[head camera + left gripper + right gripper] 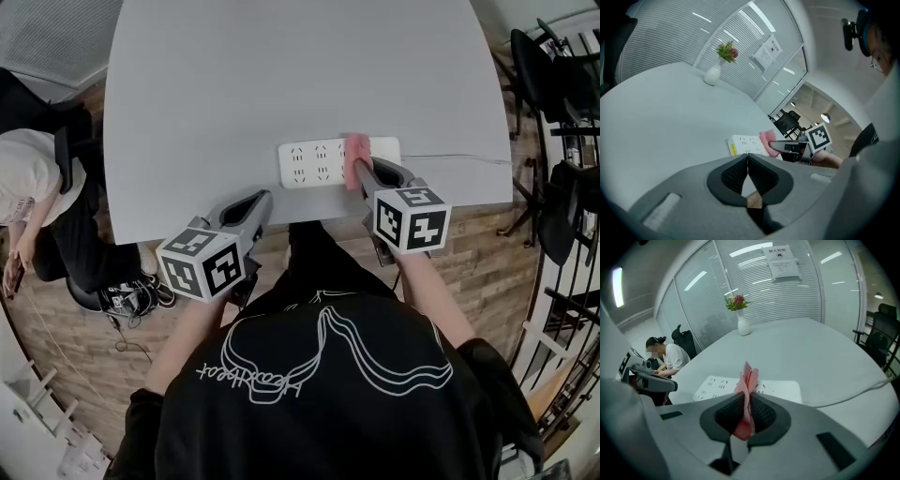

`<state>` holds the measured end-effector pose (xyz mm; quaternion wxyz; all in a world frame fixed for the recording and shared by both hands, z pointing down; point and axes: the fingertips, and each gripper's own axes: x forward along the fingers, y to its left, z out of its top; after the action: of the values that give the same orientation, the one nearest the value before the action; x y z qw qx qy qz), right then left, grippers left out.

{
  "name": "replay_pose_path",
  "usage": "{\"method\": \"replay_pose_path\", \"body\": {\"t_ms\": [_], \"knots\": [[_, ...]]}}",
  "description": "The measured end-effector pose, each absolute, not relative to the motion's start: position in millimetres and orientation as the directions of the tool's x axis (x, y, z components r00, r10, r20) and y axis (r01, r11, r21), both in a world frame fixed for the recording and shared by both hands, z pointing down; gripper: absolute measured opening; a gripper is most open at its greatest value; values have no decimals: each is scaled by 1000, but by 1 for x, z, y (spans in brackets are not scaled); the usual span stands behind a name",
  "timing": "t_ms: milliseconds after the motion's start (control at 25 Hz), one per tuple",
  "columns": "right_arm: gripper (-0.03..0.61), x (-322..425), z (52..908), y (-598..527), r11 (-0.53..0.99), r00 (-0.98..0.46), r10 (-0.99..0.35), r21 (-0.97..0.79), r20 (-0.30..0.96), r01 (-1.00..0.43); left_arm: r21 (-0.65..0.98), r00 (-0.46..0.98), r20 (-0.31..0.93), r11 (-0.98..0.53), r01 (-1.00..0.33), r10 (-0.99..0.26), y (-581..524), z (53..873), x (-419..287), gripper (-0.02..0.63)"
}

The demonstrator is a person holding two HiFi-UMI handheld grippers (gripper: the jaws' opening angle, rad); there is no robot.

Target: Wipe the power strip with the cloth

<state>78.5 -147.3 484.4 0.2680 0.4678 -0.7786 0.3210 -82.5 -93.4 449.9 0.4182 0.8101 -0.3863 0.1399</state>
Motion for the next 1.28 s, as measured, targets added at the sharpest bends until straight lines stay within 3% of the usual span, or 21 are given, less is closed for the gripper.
{"method": "replay_pose_path", "body": {"t_ms": [600, 1280], "knots": [[43, 157, 484, -144, 212, -297, -618, -210, 728, -955, 564, 686, 547, -394, -726, -479, -97, 444, -62, 14], [38, 162, 454, -147, 212, -281, -658, -187, 698, -959, 576, 687, 537, -382, -723, -490, -98, 448, -70, 14]]}}
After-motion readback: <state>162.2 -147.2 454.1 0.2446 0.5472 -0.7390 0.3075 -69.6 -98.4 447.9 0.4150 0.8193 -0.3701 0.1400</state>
